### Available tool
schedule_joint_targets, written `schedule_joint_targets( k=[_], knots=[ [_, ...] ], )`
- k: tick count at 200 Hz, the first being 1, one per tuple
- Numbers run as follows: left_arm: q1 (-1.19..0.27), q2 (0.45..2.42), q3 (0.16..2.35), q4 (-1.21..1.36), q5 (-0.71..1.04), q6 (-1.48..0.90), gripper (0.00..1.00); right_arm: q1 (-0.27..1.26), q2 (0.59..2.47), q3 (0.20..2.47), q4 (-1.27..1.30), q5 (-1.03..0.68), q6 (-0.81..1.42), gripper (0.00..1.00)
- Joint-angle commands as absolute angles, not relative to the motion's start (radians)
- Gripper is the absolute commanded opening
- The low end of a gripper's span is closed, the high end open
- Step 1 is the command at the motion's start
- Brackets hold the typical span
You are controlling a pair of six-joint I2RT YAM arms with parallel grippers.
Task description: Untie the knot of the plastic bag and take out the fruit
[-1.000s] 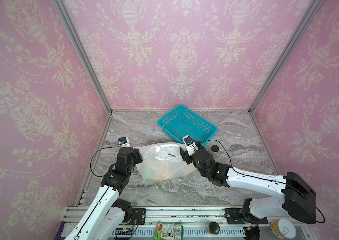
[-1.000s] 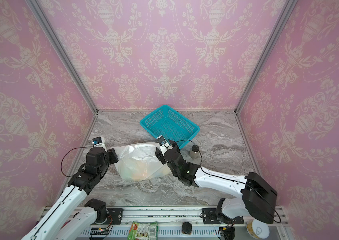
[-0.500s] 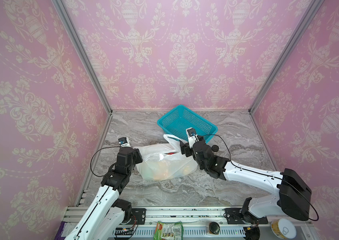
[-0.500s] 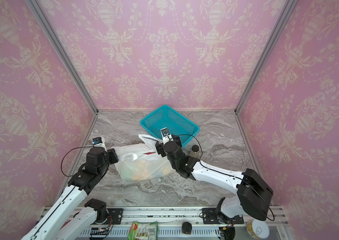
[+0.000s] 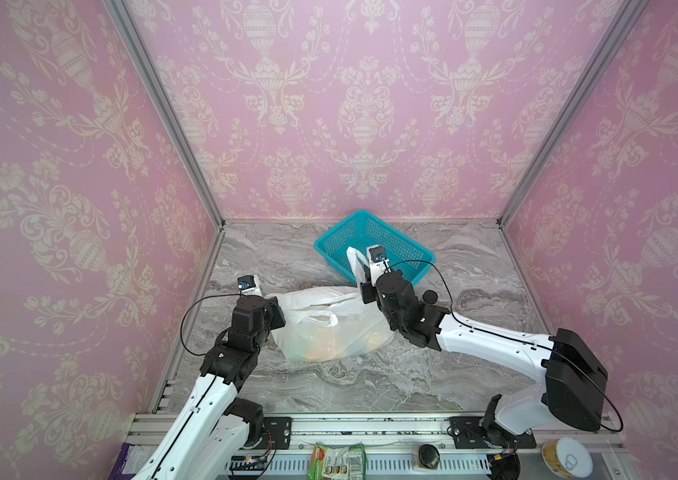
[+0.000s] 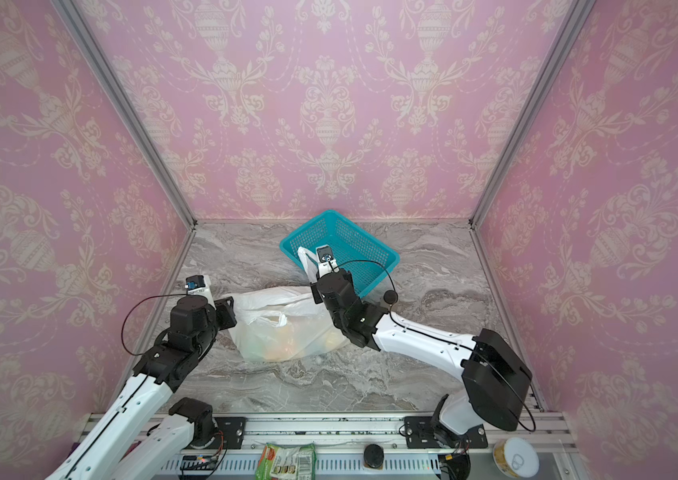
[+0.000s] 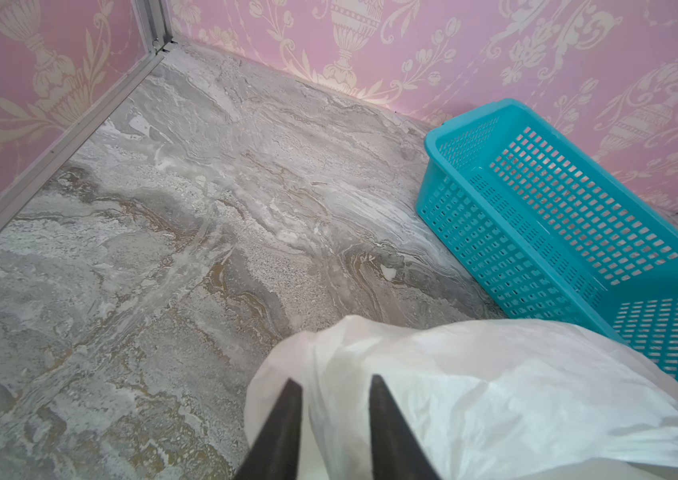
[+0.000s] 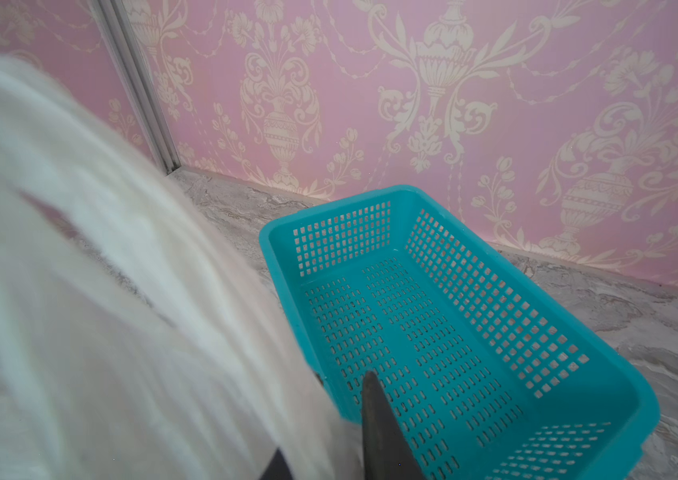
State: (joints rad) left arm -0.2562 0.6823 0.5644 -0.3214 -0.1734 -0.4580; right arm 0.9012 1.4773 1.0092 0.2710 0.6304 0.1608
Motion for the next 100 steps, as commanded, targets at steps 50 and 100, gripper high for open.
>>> schedule_joint_targets(
  k=[50,100],
  knots=[
    [-0.267,0.416,0.608,-0.437,-0.083,-0.433,0.75,0.780,1.440,0.957,0.191,0.688,0.312,0.06],
    [-0.587,0.443,0.612,-0.351,-0.168,-0.325,0.77,0.705,1.495,0.992,0.145,0.623,0.373,0.03]
  ],
)
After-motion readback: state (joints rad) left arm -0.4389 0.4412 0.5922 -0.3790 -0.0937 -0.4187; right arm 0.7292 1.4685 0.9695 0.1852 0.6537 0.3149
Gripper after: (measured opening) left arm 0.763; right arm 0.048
